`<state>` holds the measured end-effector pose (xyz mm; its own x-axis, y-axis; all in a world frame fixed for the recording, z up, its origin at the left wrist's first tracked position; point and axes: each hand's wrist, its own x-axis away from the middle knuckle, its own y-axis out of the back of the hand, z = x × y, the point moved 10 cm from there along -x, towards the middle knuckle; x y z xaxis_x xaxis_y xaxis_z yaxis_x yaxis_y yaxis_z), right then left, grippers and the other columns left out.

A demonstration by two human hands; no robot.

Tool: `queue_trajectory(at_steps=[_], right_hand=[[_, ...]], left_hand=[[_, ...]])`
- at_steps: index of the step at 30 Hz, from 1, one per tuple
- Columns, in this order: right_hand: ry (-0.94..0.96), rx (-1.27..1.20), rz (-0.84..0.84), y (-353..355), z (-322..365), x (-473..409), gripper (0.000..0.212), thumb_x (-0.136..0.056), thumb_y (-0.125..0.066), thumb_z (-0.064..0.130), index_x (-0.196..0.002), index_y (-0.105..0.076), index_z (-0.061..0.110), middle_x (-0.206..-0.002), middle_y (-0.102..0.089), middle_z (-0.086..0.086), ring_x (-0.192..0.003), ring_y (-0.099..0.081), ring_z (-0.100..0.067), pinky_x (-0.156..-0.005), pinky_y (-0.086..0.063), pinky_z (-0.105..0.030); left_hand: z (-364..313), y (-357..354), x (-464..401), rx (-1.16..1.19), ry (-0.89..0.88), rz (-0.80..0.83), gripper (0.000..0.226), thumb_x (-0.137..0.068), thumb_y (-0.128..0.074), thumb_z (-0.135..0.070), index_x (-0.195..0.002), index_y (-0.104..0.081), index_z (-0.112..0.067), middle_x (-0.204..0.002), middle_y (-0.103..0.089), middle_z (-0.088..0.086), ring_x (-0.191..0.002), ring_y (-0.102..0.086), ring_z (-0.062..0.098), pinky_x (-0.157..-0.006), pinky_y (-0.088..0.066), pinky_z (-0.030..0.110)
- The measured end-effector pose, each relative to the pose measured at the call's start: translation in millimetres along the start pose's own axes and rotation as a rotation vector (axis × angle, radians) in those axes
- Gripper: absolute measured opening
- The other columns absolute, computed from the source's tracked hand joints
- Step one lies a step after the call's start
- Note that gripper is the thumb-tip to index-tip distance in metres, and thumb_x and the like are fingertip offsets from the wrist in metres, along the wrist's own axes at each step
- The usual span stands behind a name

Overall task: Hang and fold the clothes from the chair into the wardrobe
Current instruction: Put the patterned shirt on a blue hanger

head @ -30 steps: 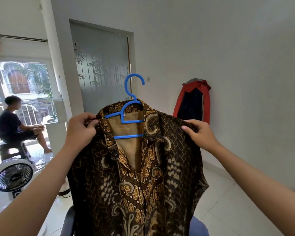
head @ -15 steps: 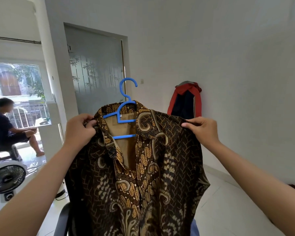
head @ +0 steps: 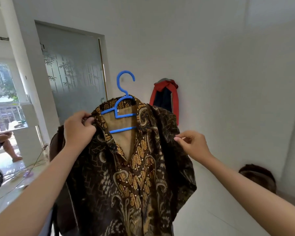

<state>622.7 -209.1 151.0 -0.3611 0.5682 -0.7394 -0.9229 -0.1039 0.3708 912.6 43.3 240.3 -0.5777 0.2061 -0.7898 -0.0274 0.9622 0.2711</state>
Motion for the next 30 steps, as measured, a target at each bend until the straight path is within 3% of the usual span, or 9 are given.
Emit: queue_trajectory(at_steps=[4, 7, 10, 13, 16, 20, 25, 28, 30], right_hand=[[-0.036, 0.014, -0.181, 44.2, 1.6, 15.3, 0.004, -0.083, -0.073, 0.020, -0.083, -0.071, 0.024, -0.077, -0.066, 0.008, -0.067, -0.060, -0.002, -0.060, -0.045, -0.010], [-0.028, 0.060, -0.218, 58.8, 10.5, 17.0, 0.023, -0.083, -0.073, 0.024, -0.104, -0.066, 0.019, -0.091, -0.059, 0.009, -0.080, -0.055, -0.004, -0.072, -0.042, -0.014], [0.032, 0.099, -0.077, 54.4, 27.1, 11.1, 0.036, -0.084, -0.071, 0.030, -0.117, -0.062, 0.022, -0.100, -0.058, 0.013, -0.090, -0.053, -0.005, -0.083, -0.038, -0.012], [0.120, 0.089, 0.119, 42.3, 44.7, 12.6, 0.024, -0.085, -0.069, 0.029, -0.108, -0.068, 0.022, -0.095, -0.066, 0.016, -0.088, -0.060, 0.005, -0.076, -0.041, -0.006], [0.147, 0.063, 0.156, 50.6, 51.9, 12.1, 0.016, -0.090, -0.065, 0.020, -0.102, -0.074, 0.015, -0.087, -0.066, 0.024, -0.082, -0.061, 0.014, -0.071, -0.040, -0.004], [0.061, 0.022, 0.302, 63.8, 46.9, 9.2, 0.024, -0.095, -0.057, 0.014, -0.116, -0.069, 0.018, -0.106, -0.065, 0.020, -0.094, -0.058, 0.018, -0.082, -0.041, -0.002], [0.022, -0.006, 0.320, 70.7, 43.2, 16.9, 0.037, -0.092, -0.061, 0.020, -0.121, -0.059, 0.042, -0.108, -0.069, 0.007, -0.100, -0.065, -0.009, -0.093, -0.050, -0.024], [0.093, -0.038, 0.243, 71.8, 50.5, 27.8, 0.036, -0.089, -0.064, 0.012, -0.122, -0.065, 0.027, -0.116, -0.068, 0.010, -0.111, -0.061, -0.003, -0.099, -0.046, -0.023], [0.078, -0.121, 0.165, 82.6, 52.2, 29.3, 0.033, -0.087, -0.067, 0.009, -0.117, -0.068, 0.023, -0.114, -0.069, 0.010, -0.111, -0.062, -0.002, -0.099, -0.046, -0.022]], left_hand=[[-16.6, 5.5, 19.5, 0.078, -0.041, 0.068, 0.008, -0.083, -0.059, 0.001, -0.088, -0.065, -0.002, -0.078, -0.061, 0.007, -0.074, -0.053, 0.021, -0.069, -0.037, 0.025], [-24.6, 3.1, 32.7, 0.132, -0.062, 0.151, 0.008, -0.084, -0.059, 0.001, -0.086, -0.066, -0.002, -0.079, -0.064, 0.010, -0.072, -0.054, 0.020, -0.065, -0.040, 0.022], [-33.1, 0.0, 42.8, 0.185, -0.065, 0.214, 0.010, -0.084, -0.059, 0.004, -0.083, -0.067, -0.003, -0.078, -0.064, 0.010, -0.070, -0.054, 0.018, -0.062, -0.039, 0.009], [-43.9, -4.0, 47.1, 0.253, -0.062, 0.263, 0.015, -0.084, -0.060, 0.006, -0.081, -0.067, -0.007, -0.074, -0.063, 0.007, -0.064, -0.055, 0.003, -0.060, -0.039, 0.005], [-52.7, -8.3, 47.7, 0.299, -0.078, 0.303, 0.028, -0.084, -0.060, 0.006, -0.073, -0.062, -0.020, -0.062, -0.062, -0.015, -0.059, -0.055, -0.011, -0.060, -0.038, 0.000], [-56.9, -16.3, 49.9, 0.327, -0.101, 0.352, 0.043, -0.084, -0.060, 0.006, -0.068, -0.059, -0.034, -0.062, -0.061, -0.034, -0.060, -0.056, -0.012, -0.062, -0.039, 0.000], [-63.4, -34.3, 55.5, 0.386, -0.113, 0.441, 0.036, -0.084, -0.060, 0.006, -0.072, -0.063, -0.027, -0.064, -0.065, -0.014, -0.064, -0.057, -0.002, -0.067, -0.043, 0.008], [-76.9, -42.9, 56.8, 0.425, -0.114, 0.488, 0.025, -0.082, -0.065, 0.003, -0.077, -0.065, -0.022, -0.074, -0.065, 0.001, -0.065, -0.057, 0.000, -0.071, -0.045, 0.017], [-89.7, -45.8, 57.4, 0.393, -0.162, 0.515, 0.021, -0.079, -0.072, -0.005, -0.080, -0.067, -0.025, -0.079, -0.067, -0.002, -0.068, -0.058, -0.002, -0.072, -0.044, 0.011]])
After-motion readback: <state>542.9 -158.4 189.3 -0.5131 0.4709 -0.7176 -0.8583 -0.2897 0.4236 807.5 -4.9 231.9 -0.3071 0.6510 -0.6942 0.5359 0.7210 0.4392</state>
